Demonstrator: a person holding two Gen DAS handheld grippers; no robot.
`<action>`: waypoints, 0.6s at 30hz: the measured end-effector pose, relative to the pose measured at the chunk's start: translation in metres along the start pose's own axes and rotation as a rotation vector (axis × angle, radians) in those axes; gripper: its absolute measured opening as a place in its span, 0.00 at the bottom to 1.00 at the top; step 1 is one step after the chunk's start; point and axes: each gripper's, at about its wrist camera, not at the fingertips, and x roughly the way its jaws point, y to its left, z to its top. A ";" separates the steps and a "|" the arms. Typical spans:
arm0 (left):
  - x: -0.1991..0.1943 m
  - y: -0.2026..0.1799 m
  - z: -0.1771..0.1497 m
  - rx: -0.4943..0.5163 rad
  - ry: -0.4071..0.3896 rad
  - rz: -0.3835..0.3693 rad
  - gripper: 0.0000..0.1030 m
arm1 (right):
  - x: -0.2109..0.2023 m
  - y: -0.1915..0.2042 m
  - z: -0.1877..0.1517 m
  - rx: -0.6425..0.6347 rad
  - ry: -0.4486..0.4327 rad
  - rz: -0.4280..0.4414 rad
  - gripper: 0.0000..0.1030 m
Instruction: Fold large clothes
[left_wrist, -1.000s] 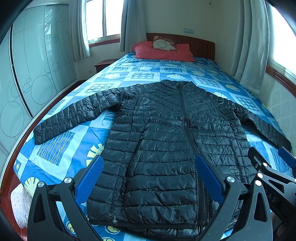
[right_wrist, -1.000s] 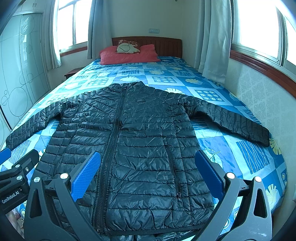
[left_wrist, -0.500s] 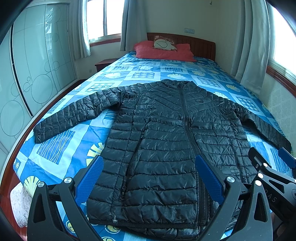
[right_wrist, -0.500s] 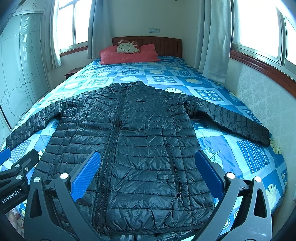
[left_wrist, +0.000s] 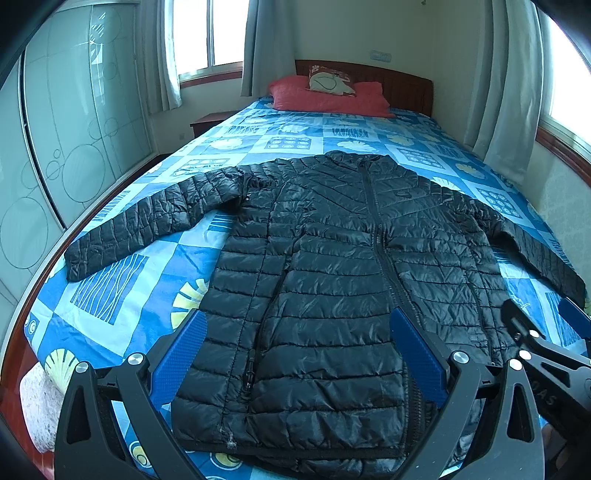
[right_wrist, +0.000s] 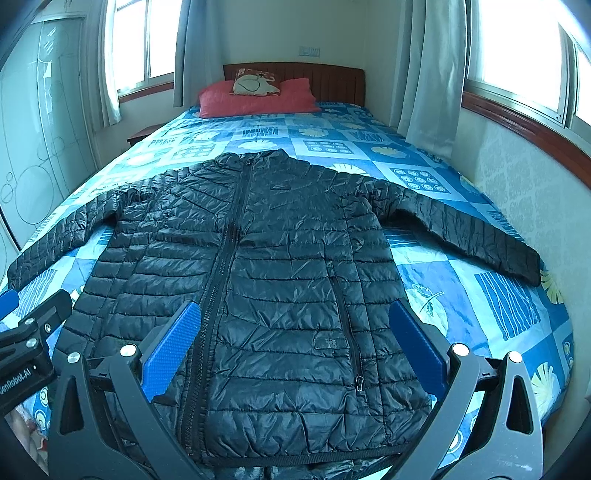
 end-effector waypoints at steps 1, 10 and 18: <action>0.004 0.002 0.000 -0.002 0.001 0.007 0.95 | 0.002 -0.001 -0.001 0.001 0.005 -0.002 0.98; 0.062 0.058 0.001 -0.071 0.059 0.131 0.95 | 0.029 -0.017 0.000 0.026 0.041 -0.021 0.98; 0.122 0.146 0.007 -0.194 0.115 0.331 0.96 | 0.064 -0.061 0.008 0.116 0.061 -0.019 0.98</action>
